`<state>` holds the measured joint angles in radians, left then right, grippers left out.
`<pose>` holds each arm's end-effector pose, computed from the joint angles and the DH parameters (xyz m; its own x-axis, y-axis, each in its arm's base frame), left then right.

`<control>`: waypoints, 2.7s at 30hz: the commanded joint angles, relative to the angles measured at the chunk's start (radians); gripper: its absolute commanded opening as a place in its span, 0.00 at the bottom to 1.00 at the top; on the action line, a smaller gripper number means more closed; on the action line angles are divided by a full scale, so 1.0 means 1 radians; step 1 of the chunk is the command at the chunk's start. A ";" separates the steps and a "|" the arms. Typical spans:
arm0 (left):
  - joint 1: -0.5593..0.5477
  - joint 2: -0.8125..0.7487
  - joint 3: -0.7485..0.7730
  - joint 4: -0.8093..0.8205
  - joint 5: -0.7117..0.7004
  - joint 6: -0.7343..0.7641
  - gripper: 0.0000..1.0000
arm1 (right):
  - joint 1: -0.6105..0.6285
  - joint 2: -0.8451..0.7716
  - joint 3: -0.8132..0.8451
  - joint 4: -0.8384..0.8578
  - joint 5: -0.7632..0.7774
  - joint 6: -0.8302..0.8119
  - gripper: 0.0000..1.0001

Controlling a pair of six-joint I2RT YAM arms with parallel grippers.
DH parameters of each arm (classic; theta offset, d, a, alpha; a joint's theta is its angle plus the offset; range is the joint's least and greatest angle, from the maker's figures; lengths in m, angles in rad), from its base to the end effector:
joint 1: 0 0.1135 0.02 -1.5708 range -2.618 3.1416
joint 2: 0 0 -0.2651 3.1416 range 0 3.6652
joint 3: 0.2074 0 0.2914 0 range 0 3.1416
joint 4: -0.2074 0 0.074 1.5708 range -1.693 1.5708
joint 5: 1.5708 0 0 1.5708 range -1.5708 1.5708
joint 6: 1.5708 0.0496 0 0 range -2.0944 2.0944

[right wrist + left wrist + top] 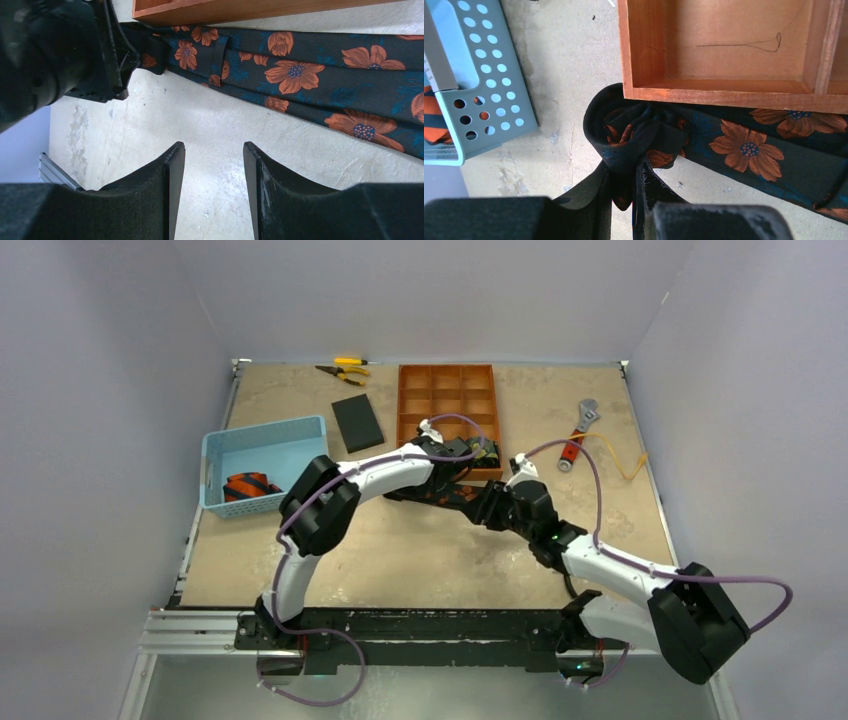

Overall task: Roll the ties
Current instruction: Roll the tie at the center of the board.

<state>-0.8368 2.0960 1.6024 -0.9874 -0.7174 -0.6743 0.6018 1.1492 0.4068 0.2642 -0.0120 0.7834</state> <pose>0.3206 -0.3067 0.1497 -0.8458 0.2352 -0.4789 -0.0103 0.8902 0.4555 0.2238 0.1544 0.1499 -0.6744 0.3928 -0.6251 -0.1396 0.7636 0.6304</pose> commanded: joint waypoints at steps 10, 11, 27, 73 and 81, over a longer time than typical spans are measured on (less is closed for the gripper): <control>-0.092 0.156 0.213 -0.094 -0.040 -0.078 0.00 | -0.003 -0.099 -0.061 -0.048 0.040 -0.017 0.50; -0.093 0.157 0.213 -0.081 -0.024 -0.073 0.00 | -0.002 -0.102 -0.064 -0.049 0.041 -0.016 0.50; -0.091 0.024 0.133 0.174 0.194 0.029 0.53 | -0.002 -0.120 -0.071 -0.058 0.037 -0.020 0.50; 0.482 -0.579 -0.767 1.041 1.146 0.210 0.73 | 0.039 0.605 0.484 -0.041 -0.030 -0.042 0.37; 0.482 -0.483 -0.759 1.143 1.240 0.184 0.73 | -0.005 0.609 0.438 -0.006 -0.050 -0.033 0.37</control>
<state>-0.3599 1.5658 0.8116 0.0540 0.4400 -0.4862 0.6155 1.7638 0.8612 0.2459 -0.0734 0.7444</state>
